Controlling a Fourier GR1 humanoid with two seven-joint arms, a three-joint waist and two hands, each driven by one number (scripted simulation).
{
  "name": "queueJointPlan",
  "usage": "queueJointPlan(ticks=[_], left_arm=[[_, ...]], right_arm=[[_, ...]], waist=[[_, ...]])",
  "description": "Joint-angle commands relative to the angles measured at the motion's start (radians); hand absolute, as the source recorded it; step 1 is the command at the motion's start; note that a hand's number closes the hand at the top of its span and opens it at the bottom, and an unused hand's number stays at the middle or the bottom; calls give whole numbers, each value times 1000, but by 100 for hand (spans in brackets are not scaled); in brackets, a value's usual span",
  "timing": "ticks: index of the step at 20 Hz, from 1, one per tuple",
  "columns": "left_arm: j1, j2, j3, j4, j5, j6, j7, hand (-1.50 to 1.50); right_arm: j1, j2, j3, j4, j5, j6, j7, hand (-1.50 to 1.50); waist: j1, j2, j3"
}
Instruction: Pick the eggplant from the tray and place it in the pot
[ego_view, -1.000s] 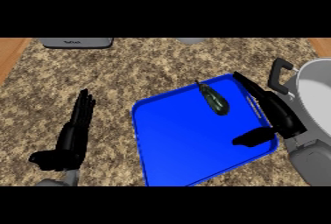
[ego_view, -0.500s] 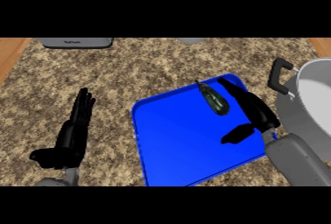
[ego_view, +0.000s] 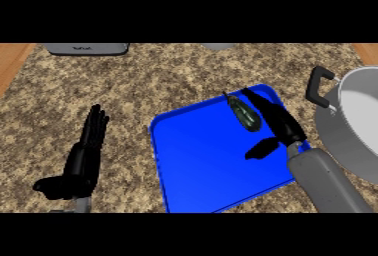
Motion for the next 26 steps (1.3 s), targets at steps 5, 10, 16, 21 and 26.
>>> queueJointPlan(ticks=[5,10,16,21,26], left_arm=[[-27,-63,9,80,-64,-26,-33,0],[-25,-13,71,-3,-22,-69,43,0],[13,-34,56,-85,-51,-58,91,0],[-61,-61,108,88,-57,-87,-8,0],[-47,-51,54,24,-69,-88,23,0]], right_arm=[[-84,104,-79,186,106,-2,-55,-150],[-55,103,-90,218,186,-138,-172,150],[-82,145,-124,204,229,-201,-184,150],[-96,163,-175,271,236,-252,-281,150],[-291,118,-258,498,341,-239,334,150]], waist=[[1,1,0],[4,2,0],[2,0,0],[-1,1,0],[46,18,-4]])
